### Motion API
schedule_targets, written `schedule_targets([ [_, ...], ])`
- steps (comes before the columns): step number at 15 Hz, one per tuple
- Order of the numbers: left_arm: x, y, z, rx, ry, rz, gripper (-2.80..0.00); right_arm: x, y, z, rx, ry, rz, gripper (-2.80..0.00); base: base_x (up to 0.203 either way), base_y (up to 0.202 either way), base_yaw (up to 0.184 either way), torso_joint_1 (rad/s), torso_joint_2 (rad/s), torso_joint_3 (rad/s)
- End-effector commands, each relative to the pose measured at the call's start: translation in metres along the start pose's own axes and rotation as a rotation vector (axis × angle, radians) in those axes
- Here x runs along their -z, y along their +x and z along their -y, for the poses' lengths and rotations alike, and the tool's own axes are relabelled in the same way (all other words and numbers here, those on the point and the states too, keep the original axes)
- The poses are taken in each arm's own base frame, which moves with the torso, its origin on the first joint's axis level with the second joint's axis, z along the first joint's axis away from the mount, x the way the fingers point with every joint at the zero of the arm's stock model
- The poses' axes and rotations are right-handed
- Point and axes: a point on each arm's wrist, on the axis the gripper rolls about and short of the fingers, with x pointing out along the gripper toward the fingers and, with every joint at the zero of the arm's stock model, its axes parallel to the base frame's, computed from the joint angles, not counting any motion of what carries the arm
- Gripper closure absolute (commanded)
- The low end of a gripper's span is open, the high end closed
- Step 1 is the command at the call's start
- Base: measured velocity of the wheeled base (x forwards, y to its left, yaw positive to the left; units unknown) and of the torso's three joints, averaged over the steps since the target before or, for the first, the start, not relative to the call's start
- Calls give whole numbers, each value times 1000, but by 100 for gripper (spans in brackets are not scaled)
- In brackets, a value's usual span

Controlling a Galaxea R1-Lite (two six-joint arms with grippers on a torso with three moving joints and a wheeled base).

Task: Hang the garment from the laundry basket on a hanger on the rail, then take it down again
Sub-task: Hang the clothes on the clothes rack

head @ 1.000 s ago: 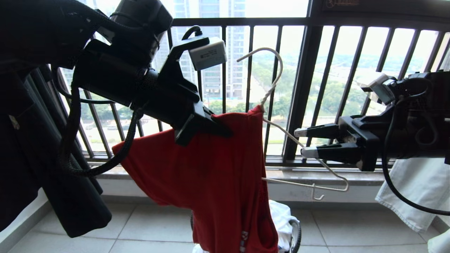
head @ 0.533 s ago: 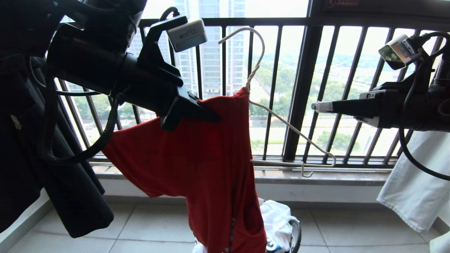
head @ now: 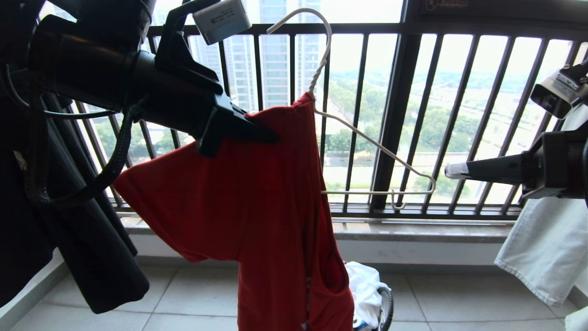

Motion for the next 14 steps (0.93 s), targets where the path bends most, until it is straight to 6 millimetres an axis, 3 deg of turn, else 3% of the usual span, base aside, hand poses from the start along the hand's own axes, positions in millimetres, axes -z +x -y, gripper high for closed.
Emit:
schedule_targets([
  [1,-2,1,-2,-10,-13,23,0,27,-10,-3,48,79,-68,0,0,0,0,0,0,0],
  [4,-5,0,-4,-24,-12,48,0,57,8,21,97,194,-188,0,0,0,0,0,0,0],
  [7,-5,2,-6,-32,-12,50,0,69,34,52,134,224,-177,0,0,0,0,0,0,0],
  [10,-3,5,-14,-49,-35,54,0,70,55,55,96,248,-165,0,0,0,0,0,0,0],
  [11,-4,7,-15,-52,-32,61,0,72,64,51,71,225,-178,-280,0,0,0,0,0,0],
  [14,-6,10,-18,-64,-17,85,0,80,93,34,59,192,-197,-280,0,0,0,0,0,0],
])
